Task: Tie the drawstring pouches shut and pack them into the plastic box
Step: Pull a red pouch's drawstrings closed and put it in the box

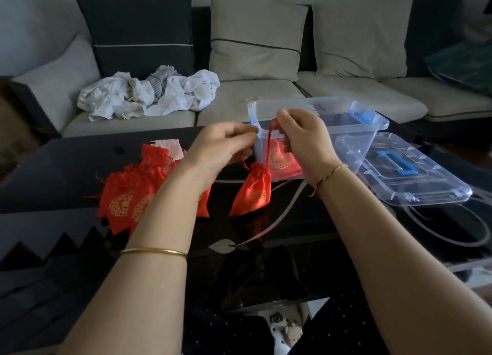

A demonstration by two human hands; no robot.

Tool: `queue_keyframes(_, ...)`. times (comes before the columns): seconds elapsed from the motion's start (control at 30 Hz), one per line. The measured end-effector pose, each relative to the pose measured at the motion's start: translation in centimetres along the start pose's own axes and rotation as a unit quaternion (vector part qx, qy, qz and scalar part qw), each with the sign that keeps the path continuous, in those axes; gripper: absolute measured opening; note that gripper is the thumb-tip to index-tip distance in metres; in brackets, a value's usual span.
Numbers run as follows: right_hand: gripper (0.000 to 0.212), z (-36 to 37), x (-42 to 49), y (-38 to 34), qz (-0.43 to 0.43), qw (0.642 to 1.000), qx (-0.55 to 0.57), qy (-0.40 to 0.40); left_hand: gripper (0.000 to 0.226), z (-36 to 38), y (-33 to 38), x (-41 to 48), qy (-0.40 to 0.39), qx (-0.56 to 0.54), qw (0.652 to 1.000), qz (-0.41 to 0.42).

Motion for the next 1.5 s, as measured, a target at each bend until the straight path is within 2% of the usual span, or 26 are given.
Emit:
queue_keyframes(0.1,0.028,1.1,-0.3,-1.2,-0.044,0.998,-0.047,-0.024,0.012,1.0,0.1,0.0,-0.023,0.062,0.998,0.017)
queue_keyframes(0.17,0.027,1.5,-0.4,-1.4,-0.054,0.997,-0.048,-0.030,0.010,1.0,0.3,0.1,-0.009,0.096,0.995,0.031)
queue_keyframes(0.3,0.029,1.3,-0.1,0.6,0.056,0.997,0.045,-0.023,0.012,0.6,-0.1,0.4,0.010,0.077,0.997,0.022)
queue_keyframes(0.37,0.029,1.8,-0.4,1.6,0.099,0.993,0.009,-0.060,0.012,0.7,-0.3,0.4,0.003,0.059,0.998,0.019)
queue_keyframes(0.47,0.033,2.9,-1.1,2.4,0.122,0.983,-0.013,-0.134,0.013,0.8,-0.3,0.4,-0.003,0.049,0.999,0.024)
queue_keyframes(0.63,0.036,2.6,-1.0,2.3,0.117,0.984,0.017,-0.132,0.016,0.7,-0.2,0.4,0.001,0.026,0.999,0.023)
queue_keyframes(0.83,0.042,3.3,-1.4,3.3,0.189,0.962,0.102,-0.169,0.016,1.0,-0.2,0.3,-0.012,0.030,0.999,0.020)
queue_keyframes(0.9,0.034,3.3,-1.3,3.1,0.175,0.962,0.125,-0.168,0.014,1.0,-0.2,0.3,-0.016,0.034,0.999,0.019)
queue_keyframes(0.97,0.029,2.9,-1.1,3.0,0.147,0.972,0.099,-0.154,0.015,0.9,-0.3,0.3,-0.017,0.034,0.999,0.016)
queue_keyframes(1.07,0.029,1.5,-0.5,2.4,0.096,0.991,0.050,-0.079,0.018,0.7,-0.4,0.4,0.001,0.026,1.000,0.012)
queue_keyframes(1.13,0.028,0.8,-0.3,2.2,0.106,0.987,0.111,-0.045,0.017,0.4,-0.4,0.4,0.021,-0.007,1.000,0.006)
queue_keyframes(1.2,0.030,1.3,-0.5,2.3,0.140,0.971,0.171,-0.088,0.014,-0.1,-0.4,0.5,0.044,-0.039,0.998,0.005)
queue_keyframes(1.27,0.030,2.1,-1.2,2.8,0.185,0.959,0.136,-0.167,0.010,-0.5,-0.4,0.5,0.060,-0.037,0.998,0.008)
queue_keyframes(1.37,0.027,2.2,-2.0,3.8,0.210,0.950,-0.036,-0.229,0.016,-0.2,-0.5,0.5,0.041,0.017,0.999,0.016)
queue_keyframes(1.43,0.026,2.1,-1.9,4.0,0.197,0.952,-0.091,-0.214,0.020,-0.1,-0.4,0.4,0.027,0.057,0.998,0.031)
queue_keyframes(1.5,0.028,1.9,-1.2,3.6,0.155,0.972,-0.084,-0.157,0.023,0.1,0.0,0.3,0.011,0.089,0.995,0.052)
Point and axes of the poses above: each hand's wrist, its own x-axis towards the middle knuckle, its own z-axis out of the palm, y = z × x, the point moved 7 cm from there along x, towards the middle knuckle
